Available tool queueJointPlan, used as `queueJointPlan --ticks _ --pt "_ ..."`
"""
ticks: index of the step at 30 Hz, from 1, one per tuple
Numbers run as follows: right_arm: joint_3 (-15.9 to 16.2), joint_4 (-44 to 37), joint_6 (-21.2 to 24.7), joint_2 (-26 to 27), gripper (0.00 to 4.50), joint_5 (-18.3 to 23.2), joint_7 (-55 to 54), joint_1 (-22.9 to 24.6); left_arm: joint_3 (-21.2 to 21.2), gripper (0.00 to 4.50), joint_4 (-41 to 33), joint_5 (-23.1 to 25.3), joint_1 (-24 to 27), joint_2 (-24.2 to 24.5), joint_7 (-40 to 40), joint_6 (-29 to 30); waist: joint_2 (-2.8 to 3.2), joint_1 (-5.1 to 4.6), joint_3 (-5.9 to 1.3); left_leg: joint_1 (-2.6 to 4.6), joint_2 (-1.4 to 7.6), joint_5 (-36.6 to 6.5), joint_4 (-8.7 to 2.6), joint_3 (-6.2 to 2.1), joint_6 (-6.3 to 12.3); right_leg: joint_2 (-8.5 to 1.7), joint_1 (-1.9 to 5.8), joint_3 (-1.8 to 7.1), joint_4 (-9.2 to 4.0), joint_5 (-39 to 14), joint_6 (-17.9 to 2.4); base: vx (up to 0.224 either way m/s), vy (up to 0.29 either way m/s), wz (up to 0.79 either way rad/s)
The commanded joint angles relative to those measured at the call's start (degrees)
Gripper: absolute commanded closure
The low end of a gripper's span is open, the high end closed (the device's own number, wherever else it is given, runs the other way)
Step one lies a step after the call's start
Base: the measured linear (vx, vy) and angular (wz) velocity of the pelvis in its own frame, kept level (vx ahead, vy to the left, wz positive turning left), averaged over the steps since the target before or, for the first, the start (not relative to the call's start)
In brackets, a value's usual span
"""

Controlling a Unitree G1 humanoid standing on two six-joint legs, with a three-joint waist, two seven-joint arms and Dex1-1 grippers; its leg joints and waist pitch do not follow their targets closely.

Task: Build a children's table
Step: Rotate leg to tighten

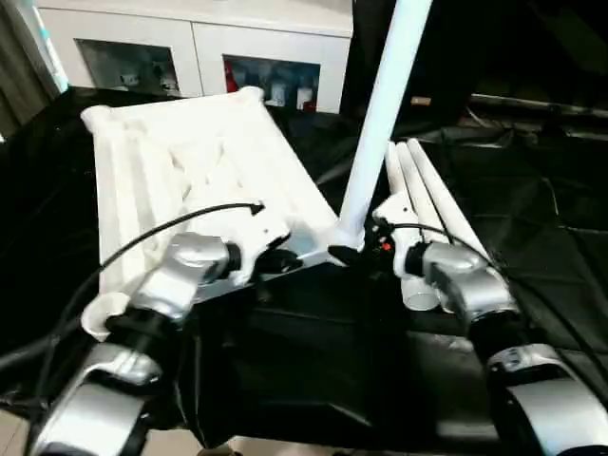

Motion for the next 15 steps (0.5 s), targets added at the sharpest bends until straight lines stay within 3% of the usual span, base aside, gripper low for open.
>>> queueJointPlan --ticks 1,12,15 --pt "-0.3 -2.36 1.33 -0.55 0.94 1.74 2.14 1.06 -0.58 4.5 -0.04 -0.89 1.26 0.44 -1.84 -0.19 -0.05 0.15 -3.32 0.11 1.43 -7.01 -3.23 0.13 4.49 -4.29 3.32 2.76 -3.46 -3.84 -13.86 0.0 0.0 0.0" --pt "0.53 -4.7 3.47 0.18 1.7 2.23 3.35 3.12 -0.72 4.5 -1.18 -1.08 2.27 0.95 -2.65 0.38 -0.14 0.19 -3.35 0.2 1.42 -6.79 -3.24 0.13 3.84 -4.26 3.29 2.78 -3.45 -4.41 -13.49 0.0 0.0 0.0" --pt "-0.15 -4.26 4.29 1.91 1.74 1.6 -2.08 3.81 -0.06 4.5 -0.02 0.02 1.67 -0.26 1.72 2.07 -0.24 0.13 -3.26 0.17 1.37 -6.82 -3.26 0.15 3.72 -4.31 3.28 2.79 -3.54 -4.83 -13.34 0.0 0.0 0.0"
